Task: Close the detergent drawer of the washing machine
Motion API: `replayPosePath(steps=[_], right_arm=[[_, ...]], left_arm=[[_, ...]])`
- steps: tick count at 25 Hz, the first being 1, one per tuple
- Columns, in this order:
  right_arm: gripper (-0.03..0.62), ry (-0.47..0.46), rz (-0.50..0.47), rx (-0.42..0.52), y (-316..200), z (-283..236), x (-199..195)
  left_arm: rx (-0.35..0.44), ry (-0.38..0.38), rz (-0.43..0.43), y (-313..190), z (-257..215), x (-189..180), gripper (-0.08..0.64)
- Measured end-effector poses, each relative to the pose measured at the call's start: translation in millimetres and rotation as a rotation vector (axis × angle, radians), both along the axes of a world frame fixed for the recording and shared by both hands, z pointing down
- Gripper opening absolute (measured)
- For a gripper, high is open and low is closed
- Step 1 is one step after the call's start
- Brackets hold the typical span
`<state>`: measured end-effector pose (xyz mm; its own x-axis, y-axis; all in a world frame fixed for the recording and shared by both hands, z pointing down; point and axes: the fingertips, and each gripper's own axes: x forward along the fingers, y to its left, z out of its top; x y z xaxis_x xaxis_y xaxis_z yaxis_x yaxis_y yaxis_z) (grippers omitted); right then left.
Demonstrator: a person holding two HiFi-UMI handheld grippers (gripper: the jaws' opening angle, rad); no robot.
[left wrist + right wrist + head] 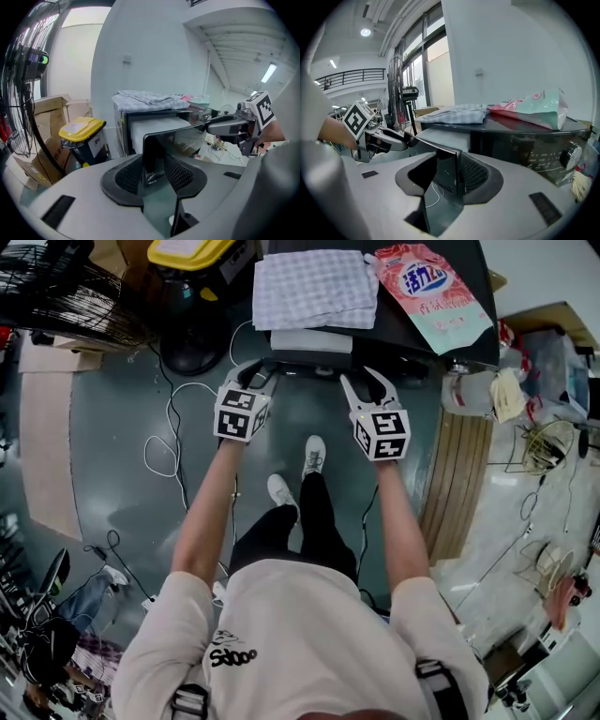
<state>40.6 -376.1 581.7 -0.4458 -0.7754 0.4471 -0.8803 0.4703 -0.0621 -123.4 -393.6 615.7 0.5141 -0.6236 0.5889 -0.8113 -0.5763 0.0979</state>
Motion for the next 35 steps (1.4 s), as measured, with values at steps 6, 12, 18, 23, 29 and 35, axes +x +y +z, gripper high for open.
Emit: replayPosePath(steps=[6,12,18,23,29,35], right_arm=[[0.147,-0.012,0.012,0.0,-16,0,0],[0.147,-0.029,0.034,-0.003,-24,0,2],[0.155,-0.032,0.032,-0.003,-27,-1,2],[0.16,-0.028,0.031,-0.001,-28,-1,1],[0.169,-0.041,0.052,0.0,-30,-2,2],[0.175,-0.022,0.11,-0.013,-49,-2,4]], left_arm=[[-0.001,0.015,-0.018,-16,0,0,0.153],[-0.01,0.031,-0.029,-25,1,0,0.16],[-0.014,0.064,-0.039,-29,0,-2,0.176],[-0.011,0.062,-0.039,-29,0,-1,0.176],[0.005,0.069,-0.05,-31,-1,-3,0.179],[0.008,0.053,-0.105,-50,-1,-4,0.175]])
